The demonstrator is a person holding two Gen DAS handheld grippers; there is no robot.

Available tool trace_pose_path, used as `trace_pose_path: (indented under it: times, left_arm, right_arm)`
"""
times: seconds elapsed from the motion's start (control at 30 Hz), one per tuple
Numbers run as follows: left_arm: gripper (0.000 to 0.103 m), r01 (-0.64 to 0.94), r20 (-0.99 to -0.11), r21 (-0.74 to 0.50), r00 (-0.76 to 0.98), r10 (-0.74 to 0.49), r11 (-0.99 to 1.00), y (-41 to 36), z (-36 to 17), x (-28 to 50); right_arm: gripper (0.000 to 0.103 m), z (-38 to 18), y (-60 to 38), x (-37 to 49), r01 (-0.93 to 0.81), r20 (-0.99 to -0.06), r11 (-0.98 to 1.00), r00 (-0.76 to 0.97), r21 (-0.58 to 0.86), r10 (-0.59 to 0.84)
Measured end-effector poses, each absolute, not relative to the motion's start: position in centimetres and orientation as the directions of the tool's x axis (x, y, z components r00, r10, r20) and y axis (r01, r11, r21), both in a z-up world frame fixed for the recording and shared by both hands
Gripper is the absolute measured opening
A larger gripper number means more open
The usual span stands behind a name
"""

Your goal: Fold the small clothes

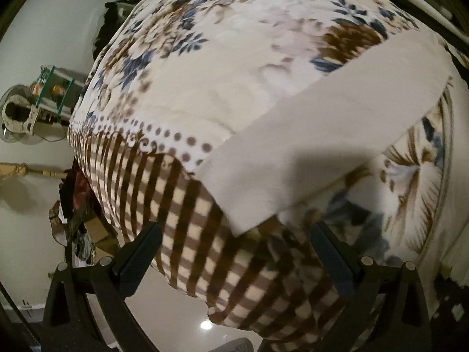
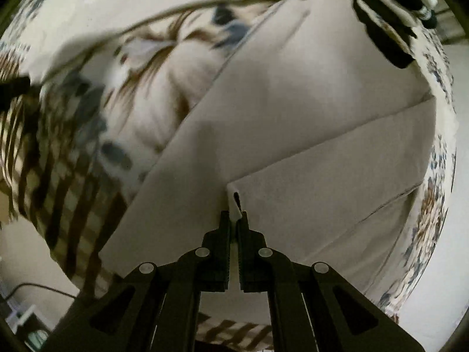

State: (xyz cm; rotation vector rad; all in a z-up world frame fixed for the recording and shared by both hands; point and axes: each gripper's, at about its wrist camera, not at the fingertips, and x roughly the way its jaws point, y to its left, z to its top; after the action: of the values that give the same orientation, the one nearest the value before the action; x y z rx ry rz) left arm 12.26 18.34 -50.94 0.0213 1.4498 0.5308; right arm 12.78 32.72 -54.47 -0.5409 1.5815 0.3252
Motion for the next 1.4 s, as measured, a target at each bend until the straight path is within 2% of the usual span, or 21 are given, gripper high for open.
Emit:
trace_pose_path:
  times: [0.1, 0.17, 0.2, 0.27, 0.3, 0.37, 0.43, 0.5, 0.57, 0.6, 0.63, 0.67, 0.7, 0.73, 0.77, 0.93, 1.03, 1.13, 1.2, 1.4]
  left_arm:
    - [0.103, -0.35, -0.941, 0.31, 0.023, 0.339, 0.884, 19.4, -50.9, 12.2]
    - [0.103, -0.384, -0.955, 0.266, 0.018, 0.295, 0.884, 20.6, -50.9, 12.0]
    - [0.103, -0.415, -0.966, 0.223, 0.025, 0.256, 0.882, 21.4, -50.8, 11.7]
    - [0.103, -0.489, -0.983, 0.144, 0.028, 0.181, 0.861, 23.2, -50.9, 11.0]
    - [0.103, -0.537, -0.99, 0.095, 0.033, 0.134, 0.838, 24.4, -51.1, 10.5]
    - [0.103, -0.609, -0.997, 0.024, 0.04, 0.061, 0.792, 26.2, -52.0, 9.7]
    - [0.094, -0.679, -0.999, -0.053, 0.04, -0.036, 0.733, 28.0, -53.6, 9.1]
    - [0.09, -0.737, -0.99, -0.138, 0.074, -0.124, 0.662, 29.6, -55.4, 9.1]
    - [0.077, -0.764, -0.979, -0.193, 0.104, -0.177, 0.616, 30.4, -56.7, 9.8]
    - [0.074, -0.76, -0.974, -0.218, 0.127, -0.188, 0.612, 30.5, -57.0, 10.5]
    - [0.064, -0.748, -0.976, -0.215, 0.135, -0.173, 0.628, 30.3, -57.1, 11.2]
    - [0.045, -0.733, -0.98, -0.2, 0.133, -0.151, 0.651, 30.0, -57.2, 11.9]
    - [0.033, -0.72, -0.983, -0.185, 0.132, -0.13, 0.669, 29.6, -57.2, 12.5]
    - [0.01, -0.71, -0.983, -0.181, 0.139, -0.117, 0.68, 29.3, -57.1, 12.8]
    - [0.007, -0.702, -0.982, -0.185, 0.155, -0.107, 0.687, 29.0, -56.7, 13.0]
    - [0.005, -0.618, -0.975, -0.088, 0.214, 0.06, 0.781, 25.6, -52.0, 12.5]
    - [0.005, -0.47, -0.938, -0.003, 0.306, 0.16, 0.883, 21.2, -47.7, 12.4]
    - [0.005, -0.288, -0.916, 0.037, 0.374, 0.148, 0.957, 15.3, -44.7, 13.1]
    - [0.005, -0.155, -0.912, 0.024, 0.401, 0.085, 0.988, 10.4, -43.5, 13.0]
    - [0.005, 0.173, -0.935, -0.054, 0.338, -0.111, 0.984, -4.3, -45.1, 11.3]
  right_arm:
    - [0.005, -55.5, 32.7, 12.3, -0.519, -0.988, 0.85, -0.056, -0.092, -0.141]
    - [0.012, -55.9, 30.9, 13.4, -0.432, -0.991, 0.902, -0.13, 0.015, -0.046]
    - [0.03, -56.1, 29.3, 14.2, -0.372, -0.984, 0.925, -0.178, 0.079, 0.013]
    - [0.054, -55.9, 26.1, 15.5, -0.251, -0.973, 0.954, -0.202, 0.164, 0.114]
    - [0.058, -55.6, 24.3, 16.2, -0.191, -0.971, 0.964, -0.187, 0.185, 0.149]
    - [0.059, -55.3, 20.7, 17.2, -0.086, -0.972, 0.979, -0.158, 0.187, 0.172]
    - [0.059, -55.7, 17.6, 17.6, -0.017, -0.98, 0.989, -0.138, 0.149, 0.145]
    - [0.059, -55.3, 15.7, 18.2, 0.035, -0.984, 0.993, -0.131, 0.113, 0.116]
    - [0.059, -56.0, 12.8, 18.9, 0.09, -0.986, 0.992, -0.132, 0.09, 0.102]
    - [0.059, -56.4, 11.6, 19.1, 0.118, -0.985, 0.989, -0.136, 0.086, 0.101]
    - [0.059, -56.9, 10.4, 19.4, 0.145, -0.984, 0.986, -0.143, 0.082, 0.103]
    - [0.059, -57.4, 9.6, 19.2, 0.174, -0.983, 0.982, -0.15, 0.076, 0.102]
    - [0.059, -57.8, 8.4, 19.2, 0.2, -0.982, 0.977, -0.159, 0.069, 0.102]
    - [0.059, -58.2, 7.7, 19.2, 0.22, -0.981, 0.973, -0.165, 0.065, 0.103]
    - [0.059, -58.8, 7.1, 19.1, 0.237, -0.98, 0.969, -0.169, 0.065, 0.107]
    - [0.059, -59.2, 4.1, 18.1, 0.217, -0.983, 0.975, -0.158, 0.054, 0.09]
    - [0.059, -59.1, 2.7, 17.1, 0.192, -0.985, 0.979, -0.139, 0.07, 0.098]
    - [0.059, -58.6, 0.6, 15.7, 0.185, -0.984, 0.978, -0.127, 0.099, 0.124]
    - [0.059, -59.0, -1.9, 15.0, 0.195, -0.983, 0.975, -0.121, 0.11, 0.135]
    - [0.059, -59.3, -11.0, 10.3, 0.273, -0.983, 0.955, -0.104, 0.119, 0.152]
